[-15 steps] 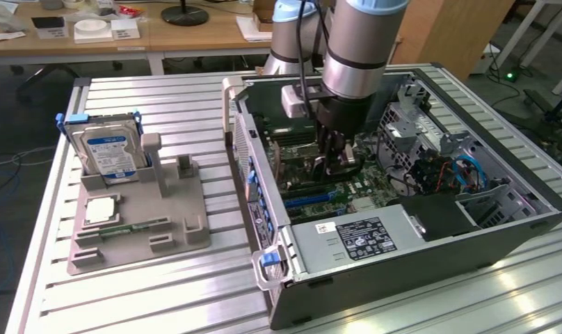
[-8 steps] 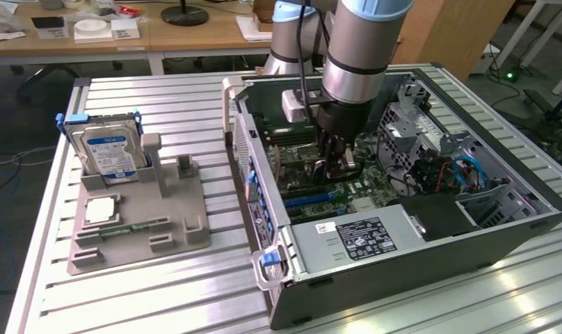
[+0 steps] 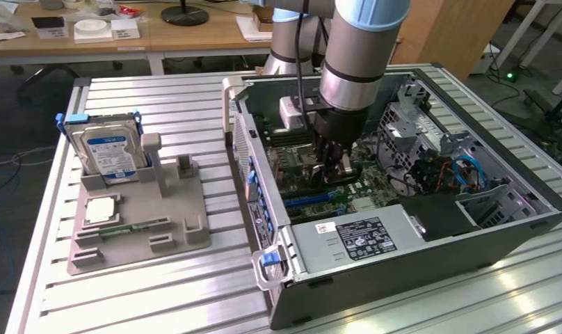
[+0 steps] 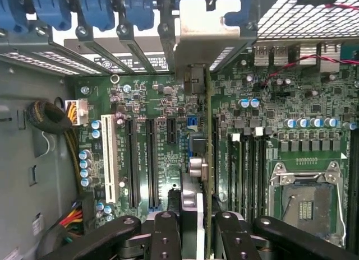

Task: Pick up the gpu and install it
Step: 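Insert the gpu into the slot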

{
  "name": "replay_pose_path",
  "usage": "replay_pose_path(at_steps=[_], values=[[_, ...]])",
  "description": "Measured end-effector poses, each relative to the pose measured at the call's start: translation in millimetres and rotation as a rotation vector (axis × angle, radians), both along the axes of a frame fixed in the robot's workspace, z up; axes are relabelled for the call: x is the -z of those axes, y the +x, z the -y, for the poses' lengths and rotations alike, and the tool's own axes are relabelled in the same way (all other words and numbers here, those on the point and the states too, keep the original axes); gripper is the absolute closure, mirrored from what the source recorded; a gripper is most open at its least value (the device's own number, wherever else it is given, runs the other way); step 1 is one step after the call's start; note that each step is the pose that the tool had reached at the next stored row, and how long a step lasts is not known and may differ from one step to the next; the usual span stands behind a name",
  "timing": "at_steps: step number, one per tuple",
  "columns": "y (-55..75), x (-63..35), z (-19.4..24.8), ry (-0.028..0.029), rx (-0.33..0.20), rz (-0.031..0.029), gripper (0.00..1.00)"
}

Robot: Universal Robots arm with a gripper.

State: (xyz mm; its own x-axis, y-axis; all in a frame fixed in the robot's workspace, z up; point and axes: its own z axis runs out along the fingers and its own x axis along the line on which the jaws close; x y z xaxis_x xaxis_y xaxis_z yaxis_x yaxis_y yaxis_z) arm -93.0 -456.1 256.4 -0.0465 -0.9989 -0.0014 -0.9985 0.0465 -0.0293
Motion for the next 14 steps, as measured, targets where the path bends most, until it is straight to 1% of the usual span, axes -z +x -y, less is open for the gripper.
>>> replay_pose_path(at_steps=[14], values=[[-4.5,11.0,0.2,-0.0002,0.0,-0.0001,0.72]])
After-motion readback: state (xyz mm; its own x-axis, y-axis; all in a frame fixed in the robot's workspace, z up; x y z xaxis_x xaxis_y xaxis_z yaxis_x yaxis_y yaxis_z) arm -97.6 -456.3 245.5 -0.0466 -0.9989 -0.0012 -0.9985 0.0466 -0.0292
